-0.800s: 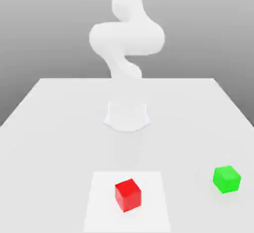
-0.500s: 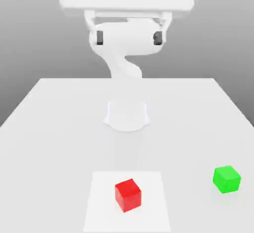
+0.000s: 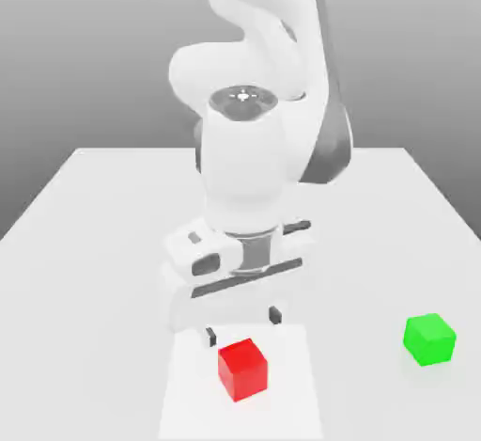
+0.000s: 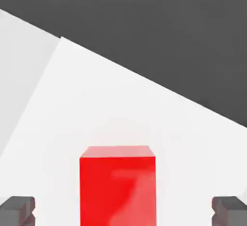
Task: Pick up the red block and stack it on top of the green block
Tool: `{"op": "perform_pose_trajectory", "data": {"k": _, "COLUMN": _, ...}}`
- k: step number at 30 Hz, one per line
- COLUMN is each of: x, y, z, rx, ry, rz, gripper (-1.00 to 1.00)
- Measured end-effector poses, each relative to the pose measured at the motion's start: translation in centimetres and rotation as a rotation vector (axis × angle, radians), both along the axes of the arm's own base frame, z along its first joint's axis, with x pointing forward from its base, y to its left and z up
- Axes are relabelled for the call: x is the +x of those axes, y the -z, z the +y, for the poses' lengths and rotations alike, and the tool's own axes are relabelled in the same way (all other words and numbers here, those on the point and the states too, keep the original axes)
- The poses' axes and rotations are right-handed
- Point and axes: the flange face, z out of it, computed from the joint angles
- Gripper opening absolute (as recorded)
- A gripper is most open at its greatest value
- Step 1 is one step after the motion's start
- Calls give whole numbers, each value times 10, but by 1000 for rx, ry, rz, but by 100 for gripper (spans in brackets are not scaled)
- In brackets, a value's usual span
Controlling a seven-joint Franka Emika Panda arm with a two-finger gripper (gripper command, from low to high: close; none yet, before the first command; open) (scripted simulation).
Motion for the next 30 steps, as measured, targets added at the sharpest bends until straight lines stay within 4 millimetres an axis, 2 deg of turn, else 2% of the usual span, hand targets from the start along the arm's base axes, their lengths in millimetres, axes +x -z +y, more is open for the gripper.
{"op": "perform_pose_trajectory", "data": {"k": 2, "x": -1, "y": 22, "z": 0, "rx": 0, "ry": -1, "rz": 2, "gripper": 0}}
{"op": "perform_pose_trajectory", "data": {"k": 3, "x": -2, "y": 33, "z": 0, "rx": 0, "ry": -1, "rz": 3, "gripper": -100}}
{"op": "perform_pose_trajectory", "data": {"k": 10, "x": -2, "y": 36, "z": 0, "rx": 0, "ry": -1, "rz": 4, "gripper": -100}}
{"op": "perform_pose_trajectory", "data": {"k": 15, "x": -2, "y": -11, "z": 0, "rx": 0, "ry": -1, "rz": 4, "gripper": -100}}
{"op": "perform_pose_trajectory", "data": {"k": 16, "x": -2, "y": -19, "z": 7, "rx": 1, "ry": -11, "rz": 4, "gripper": -100}}
{"op": "perform_pose_trajectory", "data": {"k": 17, "x": -1, "y": -25, "z": 29, "rx": 2, "ry": -41, "rz": 4, "gripper": -100}}
{"op": "perform_pose_trajectory", "data": {"k": 21, "x": -17, "y": -41, "z": 145, "rx": 4, "ry": -206, "rz": 6, "gripper": -100}}
{"op": "perform_pose_trajectory", "data": {"k": 24, "x": -47, "y": -52, "z": 226, "rx": 3, "ry": -316, "rz": 6, "gripper": -100}}
{"op": "perform_pose_trajectory", "data": {"k": 26, "x": -73, "y": -57, "z": 271, "rx": 1, "ry": -379, "rz": 5, "gripper": -100}}
{"op": "perform_pose_trajectory", "data": {"k": 28, "x": -75, "y": -43, "z": 277, "rx": 0, "ry": -372, "rz": 4, "gripper": -100}}
{"op": "perform_pose_trajectory", "data": {"k": 30, "x": -74, "y": -21, "z": 278, "rx": -1, "ry": -367, "rz": 3, "gripper": -100}}
